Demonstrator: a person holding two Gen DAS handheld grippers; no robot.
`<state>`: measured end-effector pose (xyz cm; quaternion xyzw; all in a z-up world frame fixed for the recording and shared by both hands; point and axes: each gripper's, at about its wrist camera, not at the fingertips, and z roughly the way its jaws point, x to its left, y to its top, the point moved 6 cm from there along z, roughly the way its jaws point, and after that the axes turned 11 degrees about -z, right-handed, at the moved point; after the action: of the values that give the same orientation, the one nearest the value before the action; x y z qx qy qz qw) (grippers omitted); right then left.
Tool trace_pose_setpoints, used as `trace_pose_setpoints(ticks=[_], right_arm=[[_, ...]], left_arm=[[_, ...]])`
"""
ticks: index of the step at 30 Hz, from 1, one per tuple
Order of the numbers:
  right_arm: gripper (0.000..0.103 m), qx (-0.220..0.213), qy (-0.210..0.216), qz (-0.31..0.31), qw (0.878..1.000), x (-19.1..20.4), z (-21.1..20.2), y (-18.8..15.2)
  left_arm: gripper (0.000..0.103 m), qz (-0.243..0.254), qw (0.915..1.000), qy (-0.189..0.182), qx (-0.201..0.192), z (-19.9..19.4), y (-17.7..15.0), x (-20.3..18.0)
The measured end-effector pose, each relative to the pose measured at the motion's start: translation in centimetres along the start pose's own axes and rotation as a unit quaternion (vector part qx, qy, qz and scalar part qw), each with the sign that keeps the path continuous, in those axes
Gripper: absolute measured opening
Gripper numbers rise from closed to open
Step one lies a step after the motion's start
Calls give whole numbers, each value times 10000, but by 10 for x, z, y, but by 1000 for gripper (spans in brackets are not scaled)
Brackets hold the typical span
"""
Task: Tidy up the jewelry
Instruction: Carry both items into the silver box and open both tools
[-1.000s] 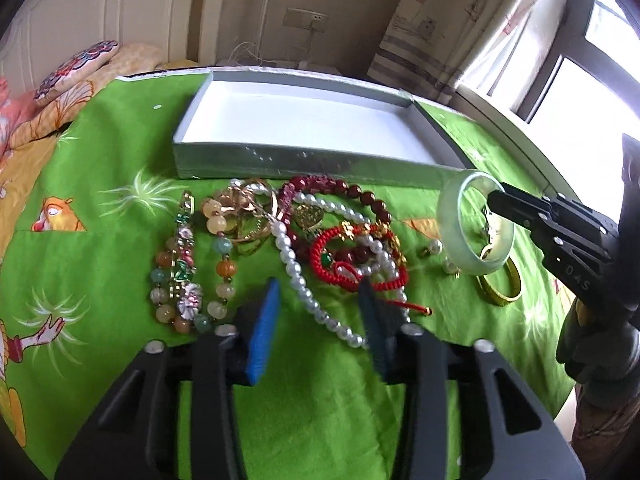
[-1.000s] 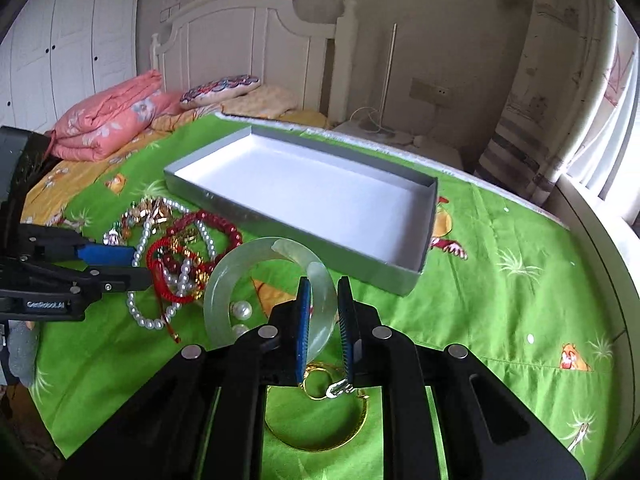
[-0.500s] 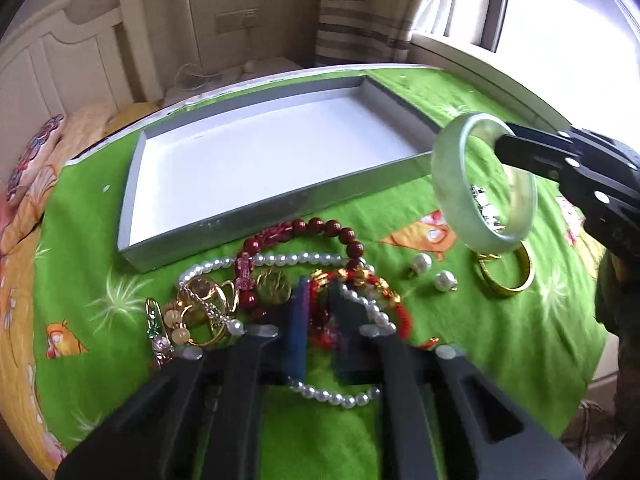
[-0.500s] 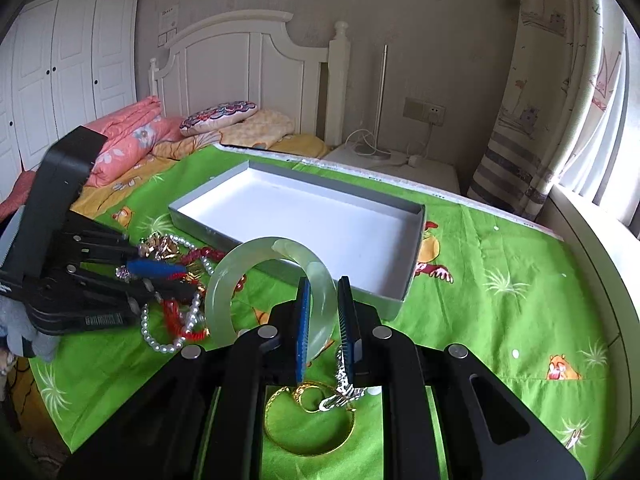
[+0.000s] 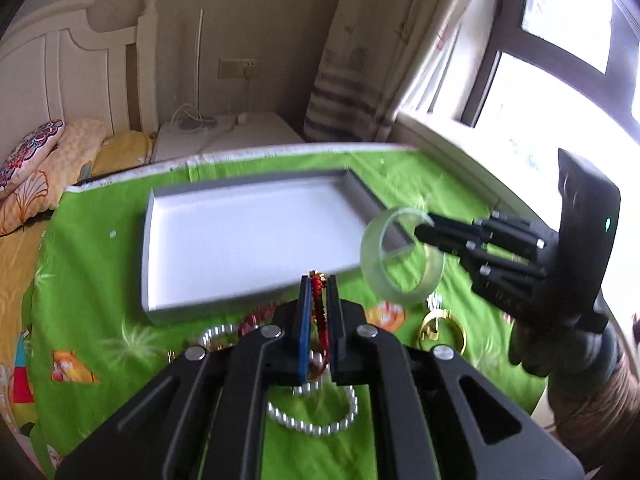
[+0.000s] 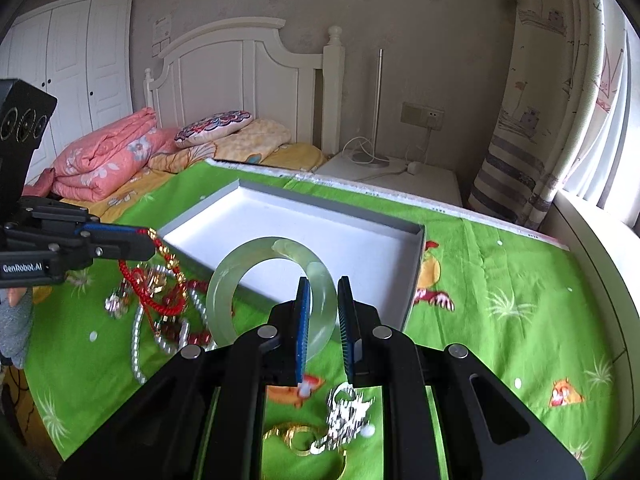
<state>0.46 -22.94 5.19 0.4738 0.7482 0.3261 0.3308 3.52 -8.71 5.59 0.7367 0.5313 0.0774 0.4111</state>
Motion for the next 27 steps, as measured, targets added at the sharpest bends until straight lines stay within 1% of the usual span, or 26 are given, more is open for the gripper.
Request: trace_pose_setpoints(ticks=[3,6,8,10,12,16,17,19,20,21,22,23,24,25,27], right_arm=[[15,40,16,72,10000,-6,11,10],[15,198,52,213,9996,-14,33,16],[15,299,75,337,9990,-20,48,17],[15,430,99,481,9979,-27,66,19],[15,573,162,606,9964,-32,83,21],[16,928,240,737,9927,-38,118,20],[16,1067,300,764,9909,-38,127,18],[16,1180,317,852,9888,-43,135,16],[17,1207,310,898,9881,-45,133,16],[20,1191,325,942,9879,-47,129,17],[32,1051,359,979,9890,-50,117,19],[42,958,348,980,9899,-52,109,20],[66,800,283,951,9918,-55,95,19],[79,690,245,929,9930,-56,85,18],[80,494,191,912,9944,-59,62,12]], left_arm=[[7,-216,9996,-64,-160,3,24,4],[7,-420,9987,-60,-270,11,49,11],[7,-562,9979,-27,-332,20,65,16],[7,-699,9969,85,-354,32,79,25],[7,-871,9956,156,-314,45,88,34],[7,-1148,9922,460,-176,73,94,59],[7,-1219,9906,609,-114,82,92,67],[10,-1386,9863,899,-19,94,85,86],[25,-1447,9845,996,21,96,80,92],[45,-1492,9829,1079,38,96,74,98],[55,-1498,9821,1137,-23,92,70,102],[73,-1464,9810,1262,-183,83,65,105],[80,-1450,9802,1316,-279,76,61,109],[83,-1459,9794,1339,-397,65,54,111],[85,-1503,9790,1271,-526,46,42,111]])
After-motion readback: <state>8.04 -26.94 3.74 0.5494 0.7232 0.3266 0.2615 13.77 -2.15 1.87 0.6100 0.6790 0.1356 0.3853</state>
